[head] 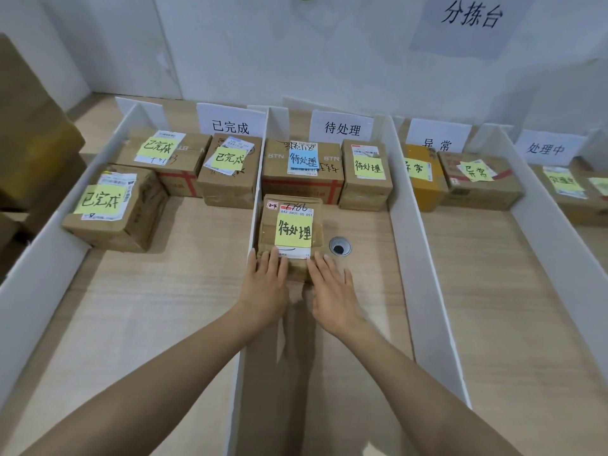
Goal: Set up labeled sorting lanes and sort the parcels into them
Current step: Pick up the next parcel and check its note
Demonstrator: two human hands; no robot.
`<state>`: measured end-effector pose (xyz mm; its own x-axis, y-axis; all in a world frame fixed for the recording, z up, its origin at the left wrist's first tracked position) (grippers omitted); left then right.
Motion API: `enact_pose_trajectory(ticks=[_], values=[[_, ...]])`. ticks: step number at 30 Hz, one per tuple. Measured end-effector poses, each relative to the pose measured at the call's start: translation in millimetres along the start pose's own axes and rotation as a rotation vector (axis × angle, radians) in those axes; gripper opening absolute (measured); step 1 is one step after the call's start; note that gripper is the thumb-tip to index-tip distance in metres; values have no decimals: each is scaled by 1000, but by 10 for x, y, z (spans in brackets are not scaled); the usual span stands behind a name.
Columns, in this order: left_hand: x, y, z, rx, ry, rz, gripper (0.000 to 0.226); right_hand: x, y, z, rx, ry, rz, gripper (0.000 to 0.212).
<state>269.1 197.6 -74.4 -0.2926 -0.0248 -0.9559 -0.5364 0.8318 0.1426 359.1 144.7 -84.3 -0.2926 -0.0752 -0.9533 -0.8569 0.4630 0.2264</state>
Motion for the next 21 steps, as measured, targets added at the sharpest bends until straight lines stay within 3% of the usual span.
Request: enact_pose_trajectory(ticks=[21], values=[[-148, 535, 489, -8, 3, 30, 52, -211, 209, 617, 47, 200, -103, 64]])
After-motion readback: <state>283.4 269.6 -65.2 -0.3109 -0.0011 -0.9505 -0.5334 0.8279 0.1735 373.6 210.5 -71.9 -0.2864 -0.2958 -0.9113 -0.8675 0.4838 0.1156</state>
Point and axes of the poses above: each hand's wrist, its own z-axis towards the middle knuckle, its own x-axis out of the palm, y = z × x, the point moved 10 cm from there along z, towards the middle knuckle, and after that the axes turned 13 degrees about x, right-handed, at the moved point
